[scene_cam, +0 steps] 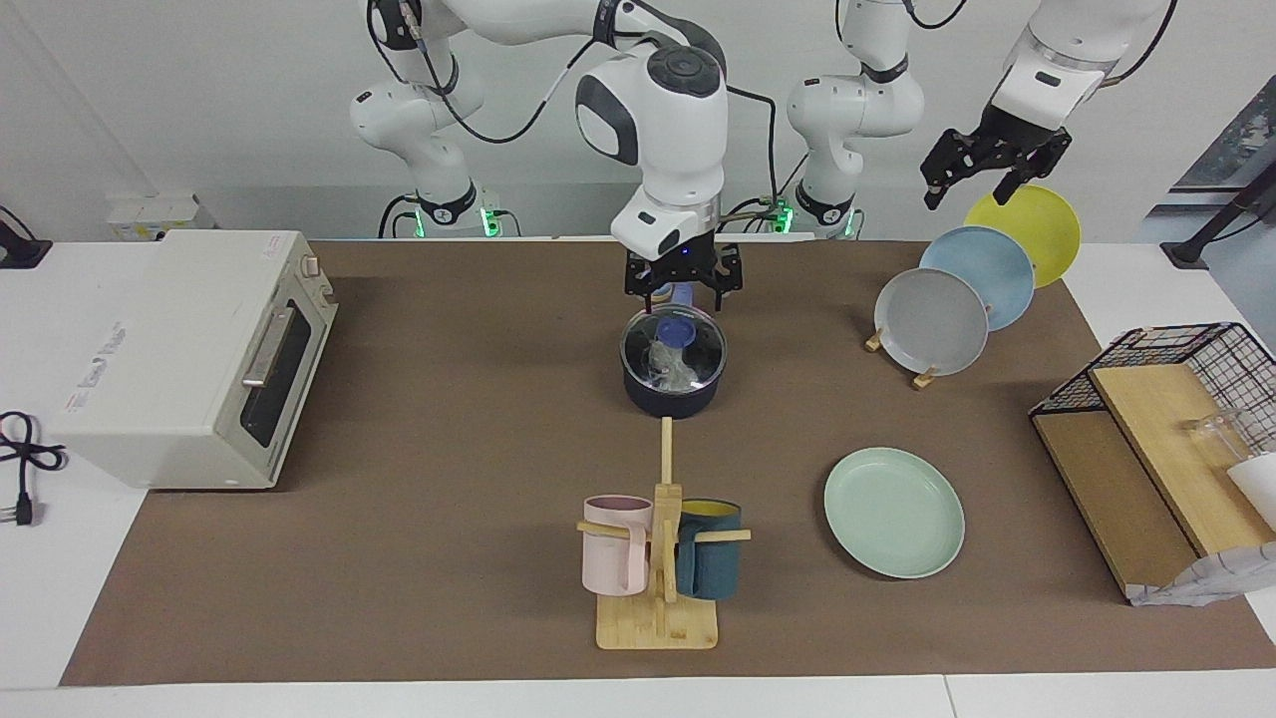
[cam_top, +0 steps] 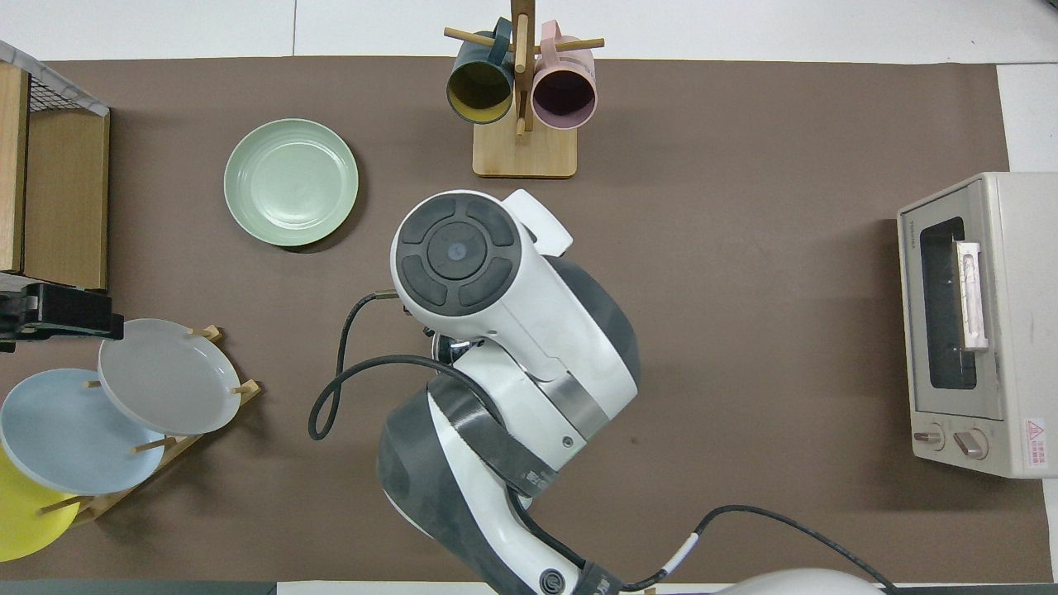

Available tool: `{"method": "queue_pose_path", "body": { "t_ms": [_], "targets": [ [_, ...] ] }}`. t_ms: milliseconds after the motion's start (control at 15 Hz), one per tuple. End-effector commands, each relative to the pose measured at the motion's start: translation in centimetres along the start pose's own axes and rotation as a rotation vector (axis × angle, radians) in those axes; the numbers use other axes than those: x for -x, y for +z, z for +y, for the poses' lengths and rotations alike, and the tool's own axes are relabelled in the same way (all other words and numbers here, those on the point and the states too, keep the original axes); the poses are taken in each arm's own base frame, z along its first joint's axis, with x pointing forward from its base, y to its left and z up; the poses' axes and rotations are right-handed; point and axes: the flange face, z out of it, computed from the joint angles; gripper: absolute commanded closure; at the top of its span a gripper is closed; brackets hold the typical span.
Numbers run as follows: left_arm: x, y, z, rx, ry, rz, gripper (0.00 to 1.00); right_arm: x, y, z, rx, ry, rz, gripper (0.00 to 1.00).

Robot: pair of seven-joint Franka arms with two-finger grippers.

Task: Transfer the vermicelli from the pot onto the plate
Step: 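Reach the right gripper over the pot and grasp the lid knob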

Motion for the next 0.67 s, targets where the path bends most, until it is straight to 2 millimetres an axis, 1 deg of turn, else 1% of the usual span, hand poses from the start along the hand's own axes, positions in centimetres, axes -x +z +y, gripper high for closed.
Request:
{"method": "queue_pose_path", "body": {
  "t_ms": [0, 67, 133, 200, 267, 600],
  "targets": [
    [0.5, 0.0, -1.2, 0.008, -0.033, 0.021, 0.00, 0.1, 3.3, 0.1, 0.039, -0.006, 0.007, 0.00],
    [0.4, -0.1, -1.8, 0.008, -0.046, 0.022, 0.00, 1.5, 5.0, -0.6, 0.049, -0.029, -0.004, 0.00],
    [0.4, 0.0, -2.0, 0.008, -0.047, 0.020, 0.00, 2.4, 5.9, -0.8, 0.056, -0.041, -0.006, 0.00],
    [0.4, 0.0, -2.0, 0.008, -0.050, 0.020, 0.00, 2.7, 6.6, -0.7, 0.062, -0.041, -0.012, 0.00],
    [0.4, 0.0, -2.3, 0.009, -0.053, 0.020, 0.00, 3.0, 6.7, -0.6, 0.068, -0.044, -0.019, 0.00],
    [0.1, 0.0, -2.2, 0.011, -0.044, 0.037, 0.00, 3.6, 6.9, 0.1, 0.107, -0.040, -0.063, 0.00]
  ]
}}
